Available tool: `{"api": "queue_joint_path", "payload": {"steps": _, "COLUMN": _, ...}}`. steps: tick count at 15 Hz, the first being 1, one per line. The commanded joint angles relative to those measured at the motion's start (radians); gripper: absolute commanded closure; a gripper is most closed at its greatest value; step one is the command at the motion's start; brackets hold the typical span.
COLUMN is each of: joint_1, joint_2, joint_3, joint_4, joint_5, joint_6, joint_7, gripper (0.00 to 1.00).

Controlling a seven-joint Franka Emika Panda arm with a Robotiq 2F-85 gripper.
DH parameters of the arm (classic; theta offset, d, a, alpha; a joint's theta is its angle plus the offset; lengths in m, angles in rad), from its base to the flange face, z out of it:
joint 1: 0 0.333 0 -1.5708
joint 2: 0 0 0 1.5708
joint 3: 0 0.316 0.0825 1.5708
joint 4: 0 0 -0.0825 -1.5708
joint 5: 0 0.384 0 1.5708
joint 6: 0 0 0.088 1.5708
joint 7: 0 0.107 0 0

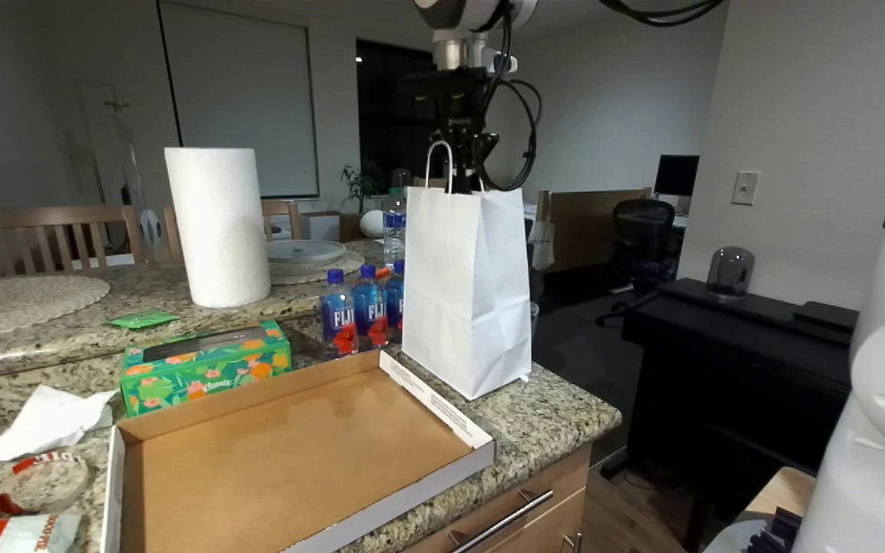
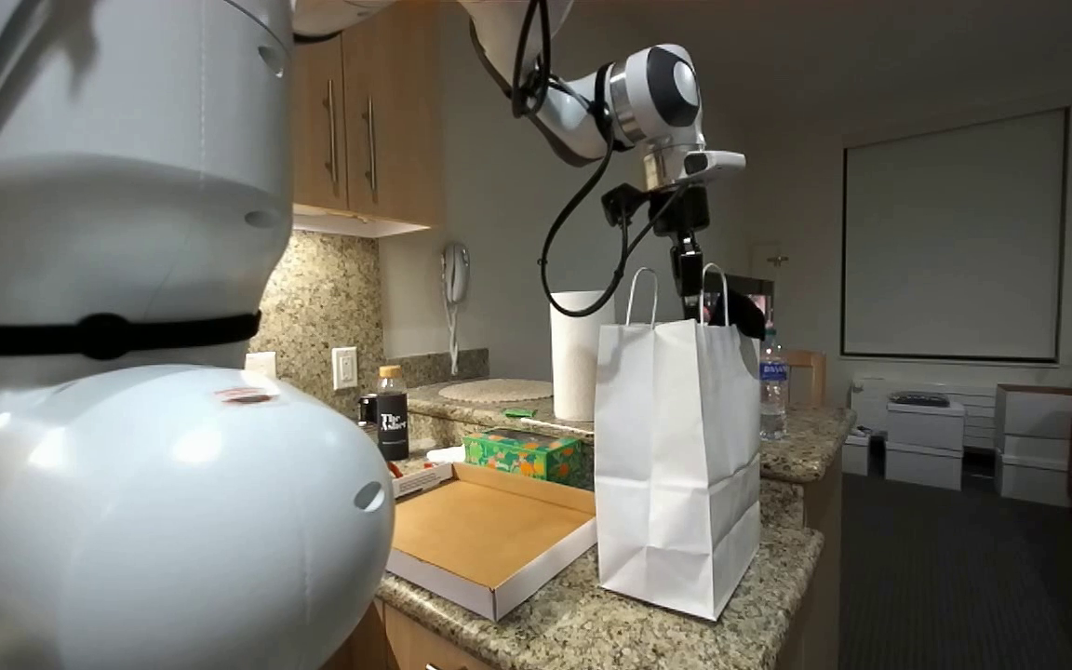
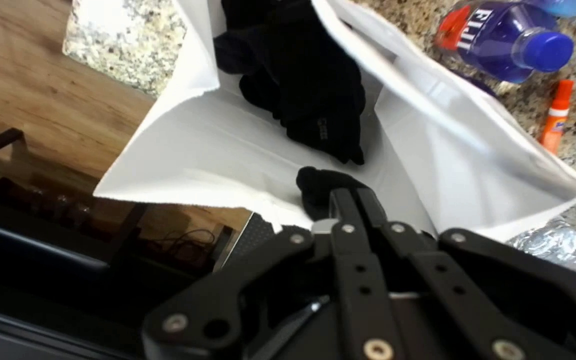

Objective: Pick up all the socks from the cover box and put them in the paper bag

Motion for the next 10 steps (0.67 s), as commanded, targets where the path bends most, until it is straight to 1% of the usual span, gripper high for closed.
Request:
{"api": "queue_joint_path", "payload": {"steps": 1, "joint_1": -0.021, "joint_2": -0.023, "joint_3": -0.009, "joint_4": -0.001, "joint_5": 0.105, "joint_6": 0.014, "joint_7": -0.064, "gripper": 0.93}}
{"api": "queue_joint_path", "payload": {"steps": 5, "joint_1": -0.023, "joint_2": -0.027, "joint_3": -0.017, "joint_4": 0.007, "joint_5": 0.144, "joint_6": 0.011, "joint_7": -0.079, "gripper": 0.93}}
{"api": "queue_joint_path", "payload": {"steps": 10, "joint_1": -0.022, "joint_2": -0.022, "joint_3": -0.020, "joint_4": 0.012, "joint_5": 0.133, "joint_6": 0.005, "joint_7": -0.070, "gripper": 0.93}}
